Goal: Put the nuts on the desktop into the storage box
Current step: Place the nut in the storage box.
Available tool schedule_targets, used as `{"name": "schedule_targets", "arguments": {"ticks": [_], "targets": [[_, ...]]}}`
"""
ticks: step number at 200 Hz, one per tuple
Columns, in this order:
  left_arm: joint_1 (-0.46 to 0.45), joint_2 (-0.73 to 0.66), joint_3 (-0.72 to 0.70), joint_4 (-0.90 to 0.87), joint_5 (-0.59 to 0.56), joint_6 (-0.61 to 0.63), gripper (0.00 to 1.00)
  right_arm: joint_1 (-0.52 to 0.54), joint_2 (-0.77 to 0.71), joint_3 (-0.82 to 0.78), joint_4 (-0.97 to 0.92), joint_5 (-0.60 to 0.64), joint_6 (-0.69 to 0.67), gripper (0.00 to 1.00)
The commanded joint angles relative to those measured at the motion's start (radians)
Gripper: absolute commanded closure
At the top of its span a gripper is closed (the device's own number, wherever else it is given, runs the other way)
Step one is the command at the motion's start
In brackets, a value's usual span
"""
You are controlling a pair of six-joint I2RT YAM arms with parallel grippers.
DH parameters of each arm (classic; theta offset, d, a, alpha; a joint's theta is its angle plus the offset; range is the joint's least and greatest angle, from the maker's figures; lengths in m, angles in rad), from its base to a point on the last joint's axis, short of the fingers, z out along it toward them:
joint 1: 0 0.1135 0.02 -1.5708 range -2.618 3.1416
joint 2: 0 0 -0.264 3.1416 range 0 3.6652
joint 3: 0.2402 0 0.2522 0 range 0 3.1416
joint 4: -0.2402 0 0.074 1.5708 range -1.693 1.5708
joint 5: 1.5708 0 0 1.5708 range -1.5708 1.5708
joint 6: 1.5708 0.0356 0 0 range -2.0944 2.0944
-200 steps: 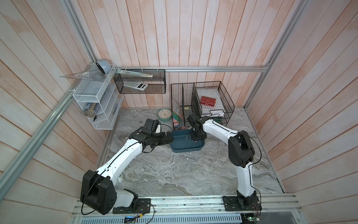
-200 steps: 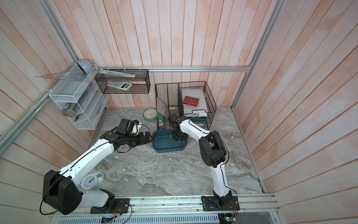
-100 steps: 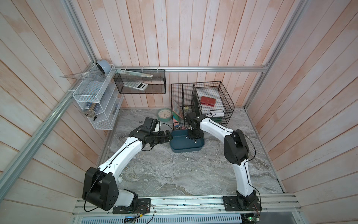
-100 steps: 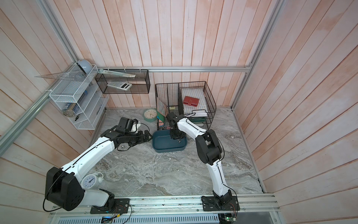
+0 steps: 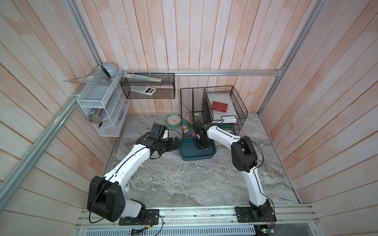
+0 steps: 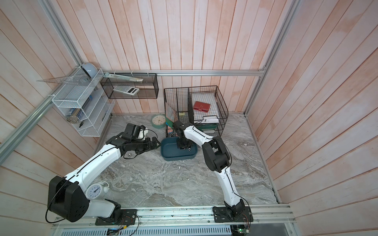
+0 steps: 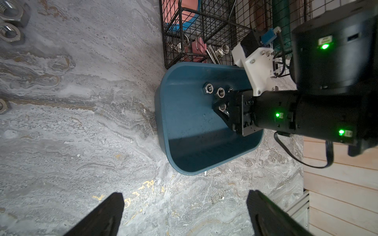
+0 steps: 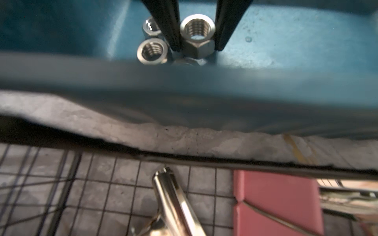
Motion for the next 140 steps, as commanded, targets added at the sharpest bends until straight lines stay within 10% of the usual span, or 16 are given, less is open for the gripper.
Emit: {"name": "schedule_targets", "arguments": {"ticks": [1,140], "targets": [[0.007,0.001,0.017,0.012,0.013,0.013,0.0,0.002,0.009,0.028,-0.032,0.001,-0.002,0.59],[0.047,0.039,0.038,0.051,-0.135,-0.049,0.0,0.012,-0.334,-0.159,0.068,-0.084,-0.044,0.06]]}}
